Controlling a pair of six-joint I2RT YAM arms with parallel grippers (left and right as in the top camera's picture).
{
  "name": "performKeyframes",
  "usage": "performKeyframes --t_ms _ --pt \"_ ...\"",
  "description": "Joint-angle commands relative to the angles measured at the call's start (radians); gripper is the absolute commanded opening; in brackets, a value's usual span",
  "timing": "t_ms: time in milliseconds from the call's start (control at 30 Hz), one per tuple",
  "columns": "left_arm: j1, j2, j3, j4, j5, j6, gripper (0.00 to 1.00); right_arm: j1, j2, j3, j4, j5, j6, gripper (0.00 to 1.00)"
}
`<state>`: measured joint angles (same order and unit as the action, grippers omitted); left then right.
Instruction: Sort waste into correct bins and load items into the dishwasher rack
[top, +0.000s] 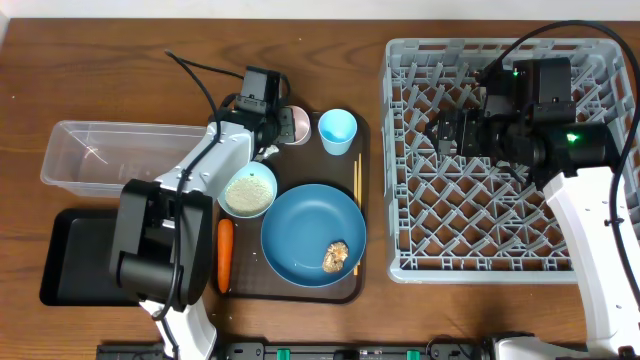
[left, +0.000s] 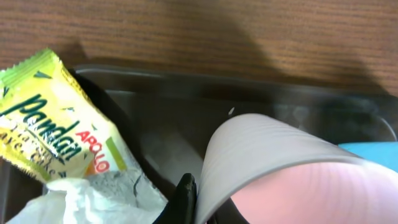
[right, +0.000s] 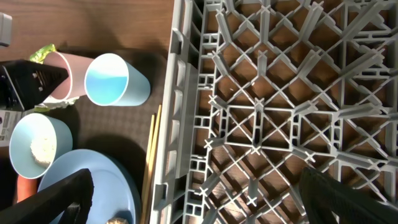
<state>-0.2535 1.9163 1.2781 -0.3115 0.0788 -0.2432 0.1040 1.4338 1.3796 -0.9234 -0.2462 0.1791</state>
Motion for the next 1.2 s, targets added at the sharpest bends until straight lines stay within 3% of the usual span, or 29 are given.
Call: performKeyframes --t_ms 0,167,267,467,733,900,1000,1167 --pt "0.000 -0.098 0.016 -0.034 0.002 -0.002 0.06 -0.011 0.016 0.017 0.004 0.007 0.014 0.99" --pt "0.002 -0.292 0.016 -0.142 0.067 -0.002 0.05 -0.011 0.016 0.017 0.060 0.010 0.014 0.99" --pt "0.002 -0.406 0.016 -0.227 0.195 0.027 0.06 -0.011 0.016 0.017 0.098 -0.034 -0.010 0.99" --pt "0.002 -0.566 0.016 -0.317 0.568 0.158 0.06 -0.011 0.016 0.017 0.185 -0.653 -0.341 0.91" --pt "0.002 -0.644 0.016 -0.300 0.871 0.227 0.06 -0.010 0.016 0.017 0.239 -1.169 -0.541 0.91" --pt "0.002 -0.657 0.016 -0.227 1.012 0.229 0.06 0.036 0.016 0.017 0.233 -1.251 -0.584 0.95" --pt "0.002 -0.663 0.016 -0.192 1.026 0.228 0.06 0.074 0.016 0.017 0.227 -1.251 -0.584 0.95" --pt "0.002 -0.669 0.016 -0.154 1.040 0.222 0.06 0.147 0.016 0.017 0.238 -1.246 -0.607 0.89"
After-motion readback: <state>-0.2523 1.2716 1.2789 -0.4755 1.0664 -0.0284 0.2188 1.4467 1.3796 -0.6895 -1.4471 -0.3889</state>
